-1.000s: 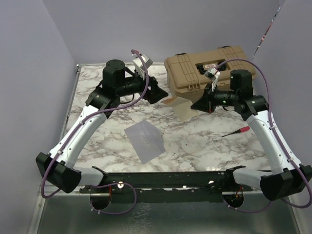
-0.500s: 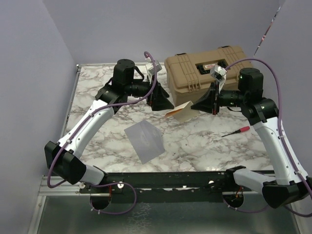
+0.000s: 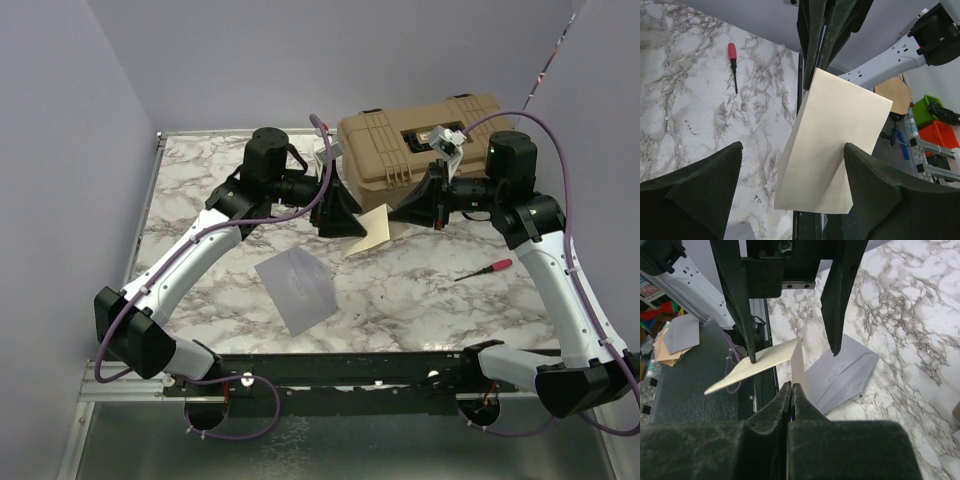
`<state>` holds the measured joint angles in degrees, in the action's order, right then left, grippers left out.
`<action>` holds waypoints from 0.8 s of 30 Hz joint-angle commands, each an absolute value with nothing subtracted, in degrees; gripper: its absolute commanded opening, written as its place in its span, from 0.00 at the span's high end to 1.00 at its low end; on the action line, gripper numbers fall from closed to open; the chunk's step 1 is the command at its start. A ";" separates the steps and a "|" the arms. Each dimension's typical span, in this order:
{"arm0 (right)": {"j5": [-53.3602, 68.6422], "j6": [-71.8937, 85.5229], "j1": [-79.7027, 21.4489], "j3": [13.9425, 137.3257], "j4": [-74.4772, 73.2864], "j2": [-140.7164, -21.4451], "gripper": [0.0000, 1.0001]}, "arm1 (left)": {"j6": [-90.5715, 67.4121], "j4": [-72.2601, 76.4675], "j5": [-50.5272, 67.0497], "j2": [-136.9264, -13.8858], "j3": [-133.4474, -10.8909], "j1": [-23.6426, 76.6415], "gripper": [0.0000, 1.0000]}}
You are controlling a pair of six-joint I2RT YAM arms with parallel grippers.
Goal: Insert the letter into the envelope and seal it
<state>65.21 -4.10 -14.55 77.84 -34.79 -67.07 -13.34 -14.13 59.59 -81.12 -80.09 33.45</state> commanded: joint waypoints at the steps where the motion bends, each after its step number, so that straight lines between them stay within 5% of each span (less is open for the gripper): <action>1: 71.37 -1.94 -14.77 78.37 -30.74 -66.17 1.00 | -13.85 -11.60 61.51 -81.15 -81.12 34.90 0.21; 24: 77.06 4.43 -14.72 80.02 -28.92 -68.32 1.00 | -11.49 -11.15 67.32 -79.79 -79.67 35.03 0.78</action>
<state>75.13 2.37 -14.55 78.94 -29.36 -68.47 -11.75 -11.99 65.30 -79.81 -80.05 34.96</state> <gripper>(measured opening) 0.005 0.271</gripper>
